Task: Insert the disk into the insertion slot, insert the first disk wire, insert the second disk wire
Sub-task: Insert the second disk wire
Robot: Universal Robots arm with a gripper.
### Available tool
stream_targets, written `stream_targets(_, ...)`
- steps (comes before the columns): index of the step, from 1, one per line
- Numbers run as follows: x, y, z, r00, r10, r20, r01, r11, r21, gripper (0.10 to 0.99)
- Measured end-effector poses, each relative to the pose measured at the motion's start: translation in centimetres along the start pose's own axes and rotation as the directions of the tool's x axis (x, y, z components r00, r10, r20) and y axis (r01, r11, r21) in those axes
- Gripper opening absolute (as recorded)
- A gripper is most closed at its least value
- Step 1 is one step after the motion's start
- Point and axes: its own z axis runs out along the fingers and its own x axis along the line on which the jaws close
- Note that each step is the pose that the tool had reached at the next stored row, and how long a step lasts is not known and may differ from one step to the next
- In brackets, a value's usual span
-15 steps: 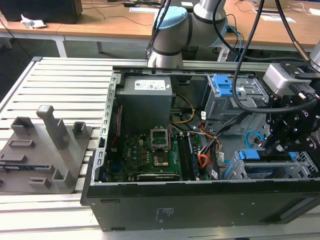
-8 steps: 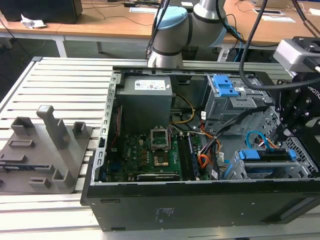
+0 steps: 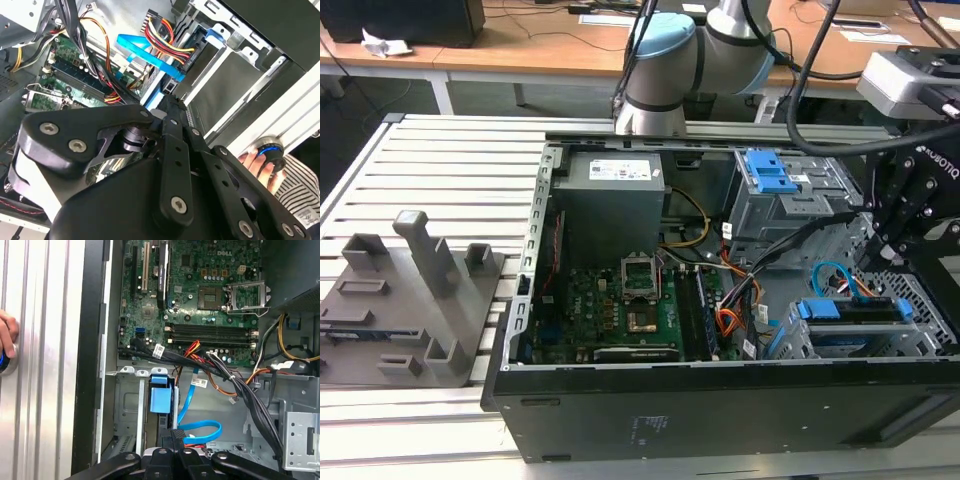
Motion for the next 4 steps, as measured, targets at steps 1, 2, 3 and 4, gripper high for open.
stream_targets(1,0.00,0.01,0.00,1.0000,0.000,0.0001,0.000,1.0000,0.000,0.106)
stream_targets(2,0.00,0.02,0.00,1.0000,0.000,0.0000,0.000,1.0000,0.000,0.106)
stream_targets(3,0.00,0.03,0.00,1.0000,0.000,0.0000,0.000,1.0000,0.000,0.106)
stream_targets(4,0.00,0.03,0.00,1.0000,0.000,0.0001,0.000,1.0000,0.000,0.106)
